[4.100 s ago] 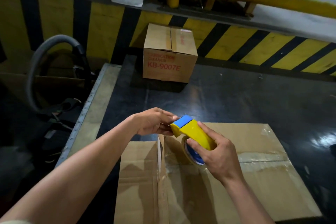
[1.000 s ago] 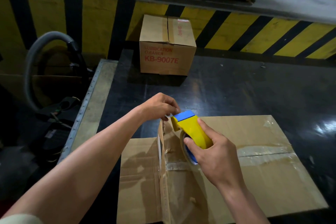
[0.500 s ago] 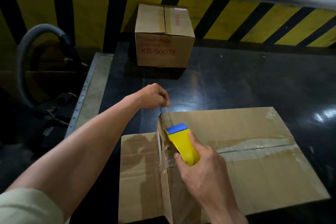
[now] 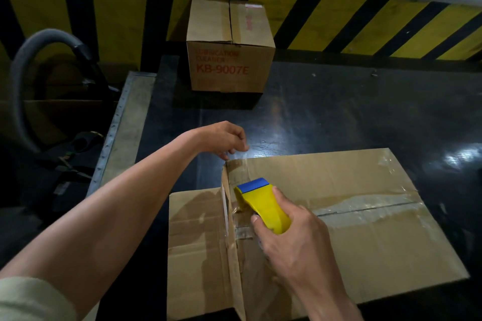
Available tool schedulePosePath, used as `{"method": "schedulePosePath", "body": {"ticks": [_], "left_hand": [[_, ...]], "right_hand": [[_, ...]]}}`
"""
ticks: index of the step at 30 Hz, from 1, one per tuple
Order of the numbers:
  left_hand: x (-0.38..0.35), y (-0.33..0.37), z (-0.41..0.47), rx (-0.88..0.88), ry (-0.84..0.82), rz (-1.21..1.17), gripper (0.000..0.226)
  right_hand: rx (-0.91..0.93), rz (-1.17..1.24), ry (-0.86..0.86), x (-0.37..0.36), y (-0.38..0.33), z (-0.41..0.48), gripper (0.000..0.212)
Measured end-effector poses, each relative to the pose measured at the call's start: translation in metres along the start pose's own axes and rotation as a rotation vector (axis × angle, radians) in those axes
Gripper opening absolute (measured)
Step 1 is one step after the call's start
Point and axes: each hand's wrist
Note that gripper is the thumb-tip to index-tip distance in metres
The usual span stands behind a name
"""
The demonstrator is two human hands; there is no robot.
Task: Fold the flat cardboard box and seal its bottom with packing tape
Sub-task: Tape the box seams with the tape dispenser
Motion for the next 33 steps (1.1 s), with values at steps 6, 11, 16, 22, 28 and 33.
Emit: {"method": "schedulePosePath", "body": {"ticks": [6, 11, 16, 22, 28, 33], "left_hand": [[0.002, -0.008, 0.001, -0.065, 0.076, 0.012, 0.01], [-0.002, -0.017, 0.004, -0.105, 0.145, 0.068, 0.009], [-0.012, -0.031, 0.009, -0.083, 0.139, 0.068, 0.013], [-0.013, -0.036, 0.011, -0.092, 0.118, 0.046, 0.01], [-0.012, -0.038, 0.009, -0.094, 0.107, 0.009, 0.006], [-0.013, -0.04, 0.008, -0.064, 0.096, -0.011, 0.008]], "right_hand": [[0.057, -0.02, 0.001, -0.005, -0.006, -0.006, 0.07], [0.072, -0.043, -0.038, -0.012, -0.013, -0.011, 0.063], [0.043, -0.072, -0.057, -0.017, -0.011, -0.011, 0.067], [0.052, -0.075, -0.054, -0.02, -0.01, -0.012, 0.066], [0.055, -0.058, -0.049, -0.02, -0.009, -0.01, 0.068], [0.075, -0.078, -0.037, -0.019, -0.009, -0.007, 0.064]]}}
Point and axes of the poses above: each hand's wrist, its own z-axis towards the middle knuckle, its own x-axis out of the back of the hand, y = z × x, and after that the axes turned 15 degrees about y, right-handed
